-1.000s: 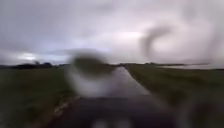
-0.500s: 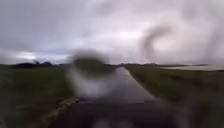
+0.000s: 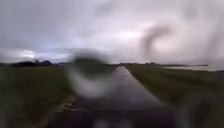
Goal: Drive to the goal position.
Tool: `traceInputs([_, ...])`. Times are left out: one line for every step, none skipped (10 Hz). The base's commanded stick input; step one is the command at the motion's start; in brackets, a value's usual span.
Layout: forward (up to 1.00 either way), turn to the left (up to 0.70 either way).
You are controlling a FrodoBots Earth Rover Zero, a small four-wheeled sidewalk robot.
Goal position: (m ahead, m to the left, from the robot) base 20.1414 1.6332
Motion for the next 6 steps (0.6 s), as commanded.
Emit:
traceInputs([0.70, -0.05])
traceInputs([0.70, -0.12])
traceInputs([0.70, -0.14])
traceInputs([0.70, -0.14])
traceInputs([0.70, -0.14])
traceInputs([0.70, -0.14])
